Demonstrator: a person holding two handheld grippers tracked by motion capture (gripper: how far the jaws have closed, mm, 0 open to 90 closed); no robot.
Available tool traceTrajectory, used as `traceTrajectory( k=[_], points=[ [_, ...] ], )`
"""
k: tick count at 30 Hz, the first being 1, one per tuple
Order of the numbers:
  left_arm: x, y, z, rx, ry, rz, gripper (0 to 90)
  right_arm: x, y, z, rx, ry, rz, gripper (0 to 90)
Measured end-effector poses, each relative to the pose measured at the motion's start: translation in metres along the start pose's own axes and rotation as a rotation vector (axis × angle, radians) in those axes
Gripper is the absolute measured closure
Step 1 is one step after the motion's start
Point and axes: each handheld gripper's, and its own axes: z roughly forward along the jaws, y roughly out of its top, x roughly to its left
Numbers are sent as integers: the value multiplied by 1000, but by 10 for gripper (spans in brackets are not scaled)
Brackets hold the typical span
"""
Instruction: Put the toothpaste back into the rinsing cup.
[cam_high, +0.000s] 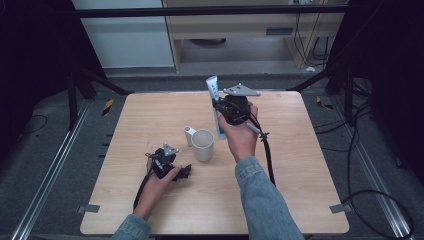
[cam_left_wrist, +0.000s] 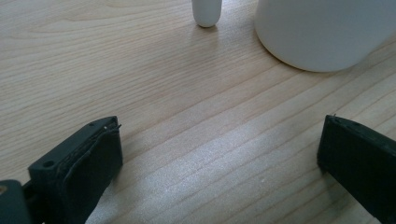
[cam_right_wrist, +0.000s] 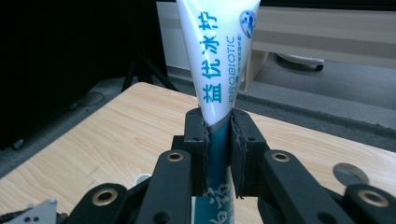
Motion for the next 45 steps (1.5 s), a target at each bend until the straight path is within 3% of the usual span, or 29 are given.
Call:
traceTrajectory(
  k=[18, 28, 39, 45],
  points=[
    [0, -1, -1, 3, -10, 14, 0, 19, -3, 13, -100, 19, -12, 784],
    [1, -3, -3, 1, -20, 24, 0, 30, -10, 26, -112, 47, -13, 784],
    [2, -6, -6, 1, -30, 33, 0, 43, -16, 31, -163, 34, -33, 784],
    [3, -7, -7, 5, -30, 38, 0, 42, -20, 30, -187, 34, -7, 784]
  ],
)
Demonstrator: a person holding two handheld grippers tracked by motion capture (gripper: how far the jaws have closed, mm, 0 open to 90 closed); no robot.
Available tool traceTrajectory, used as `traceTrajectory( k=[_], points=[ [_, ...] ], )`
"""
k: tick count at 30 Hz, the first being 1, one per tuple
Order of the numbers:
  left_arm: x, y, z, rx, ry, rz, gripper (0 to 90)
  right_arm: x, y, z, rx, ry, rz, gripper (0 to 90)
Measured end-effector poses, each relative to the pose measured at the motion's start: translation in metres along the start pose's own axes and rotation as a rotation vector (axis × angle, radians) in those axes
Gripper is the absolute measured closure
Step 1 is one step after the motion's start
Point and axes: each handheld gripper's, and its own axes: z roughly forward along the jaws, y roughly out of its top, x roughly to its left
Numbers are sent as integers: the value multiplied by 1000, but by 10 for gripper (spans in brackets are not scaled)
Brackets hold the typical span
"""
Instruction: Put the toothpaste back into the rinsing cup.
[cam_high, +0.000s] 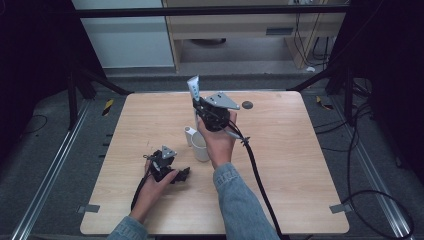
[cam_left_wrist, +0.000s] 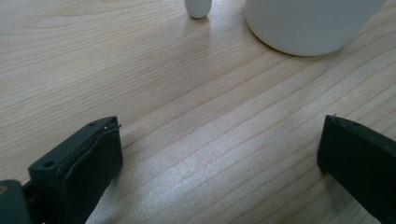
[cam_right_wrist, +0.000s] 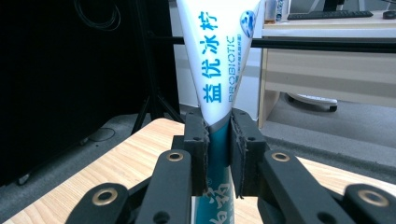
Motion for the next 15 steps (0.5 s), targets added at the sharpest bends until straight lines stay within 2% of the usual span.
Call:
traceTrajectory(
  k=[9, 15],
  points=[
    [0, 0, 0, -1, 3, -4, 0, -1, -11, -8, -18, 0, 6, 784],
    [0, 0, 0, -1, 4, -6, 0, -2, -23, -11, -15, -19, -19, 784]
  ],
)
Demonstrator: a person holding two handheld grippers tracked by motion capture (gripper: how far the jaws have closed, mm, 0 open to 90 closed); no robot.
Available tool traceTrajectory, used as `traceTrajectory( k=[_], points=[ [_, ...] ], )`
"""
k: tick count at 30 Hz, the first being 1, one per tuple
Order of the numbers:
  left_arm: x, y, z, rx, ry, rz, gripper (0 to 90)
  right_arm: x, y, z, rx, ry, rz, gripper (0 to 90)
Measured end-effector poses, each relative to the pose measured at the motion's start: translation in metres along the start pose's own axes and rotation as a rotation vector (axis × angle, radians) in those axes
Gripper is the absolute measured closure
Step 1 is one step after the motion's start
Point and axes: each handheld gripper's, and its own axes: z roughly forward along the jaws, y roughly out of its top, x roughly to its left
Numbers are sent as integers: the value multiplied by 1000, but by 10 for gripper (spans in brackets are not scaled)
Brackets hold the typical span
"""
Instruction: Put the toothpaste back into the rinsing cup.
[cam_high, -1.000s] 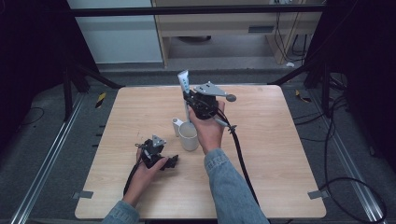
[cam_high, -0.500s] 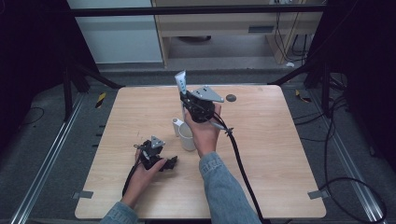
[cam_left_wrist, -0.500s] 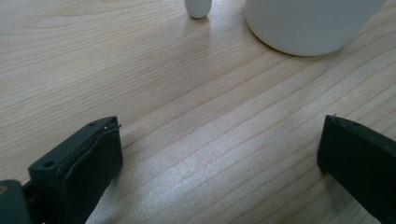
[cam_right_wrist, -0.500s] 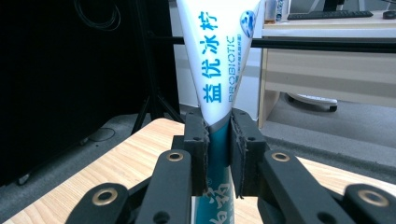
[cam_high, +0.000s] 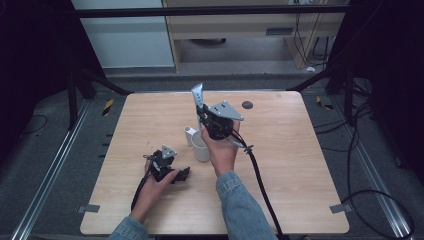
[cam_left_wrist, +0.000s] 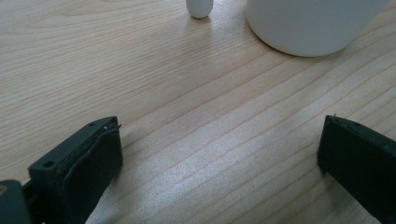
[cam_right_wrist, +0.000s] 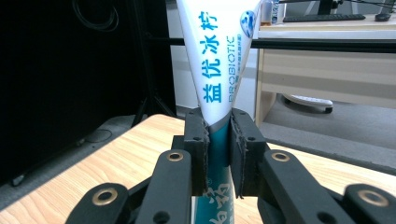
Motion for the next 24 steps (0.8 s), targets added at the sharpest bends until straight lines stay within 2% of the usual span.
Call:
traceTrajectory(
  k=[6, 24],
  points=[
    [-1, 0, 1, 0, 3, -7, 0, -4, -14, 1, 14, 0, 2, 784],
    [0, 1, 0, 2, 3, -5, 0, -4, -35, 8, 17, 9, 24, 784]
  ],
)
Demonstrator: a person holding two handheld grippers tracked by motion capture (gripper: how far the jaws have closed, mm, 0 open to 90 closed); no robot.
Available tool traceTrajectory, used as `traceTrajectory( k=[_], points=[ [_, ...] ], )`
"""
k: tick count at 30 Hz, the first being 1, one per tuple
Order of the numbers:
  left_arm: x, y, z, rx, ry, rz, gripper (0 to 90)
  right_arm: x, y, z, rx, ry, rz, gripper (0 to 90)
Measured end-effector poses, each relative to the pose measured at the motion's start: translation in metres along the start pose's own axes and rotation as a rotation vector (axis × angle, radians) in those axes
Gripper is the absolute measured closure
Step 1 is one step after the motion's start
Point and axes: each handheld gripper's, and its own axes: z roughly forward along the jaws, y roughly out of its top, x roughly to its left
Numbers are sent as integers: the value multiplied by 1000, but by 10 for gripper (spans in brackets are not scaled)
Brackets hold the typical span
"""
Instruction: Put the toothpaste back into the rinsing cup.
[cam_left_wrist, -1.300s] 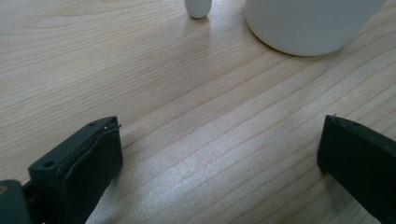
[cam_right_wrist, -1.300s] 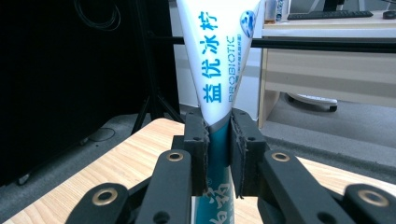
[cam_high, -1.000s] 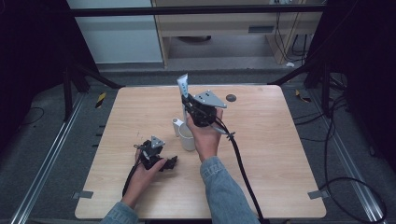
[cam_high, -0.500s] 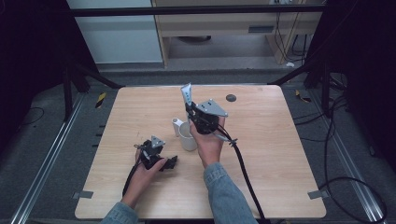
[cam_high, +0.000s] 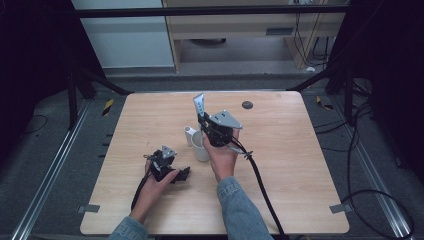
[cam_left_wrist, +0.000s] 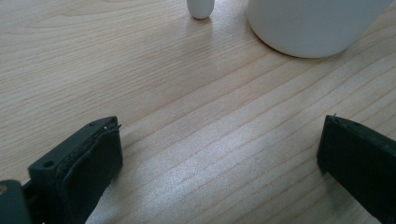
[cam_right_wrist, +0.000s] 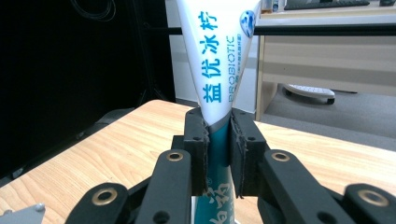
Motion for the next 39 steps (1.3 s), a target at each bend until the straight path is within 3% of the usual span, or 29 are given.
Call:
traceTrajectory(
  k=[13, 18, 39],
  points=[
    [0, 0, 0, 2, 0, 3, 0, 3, -19, 5, 34, -3, -25, 783],
    [0, 0, 0, 2, 0, 3, 0, 3, -24, 6, 40, -2, -13, 783],
    [0, 0, 0, 2, -1, 2, 0, 5, -33, 8, 52, -1, -10, 782]
  ],
)
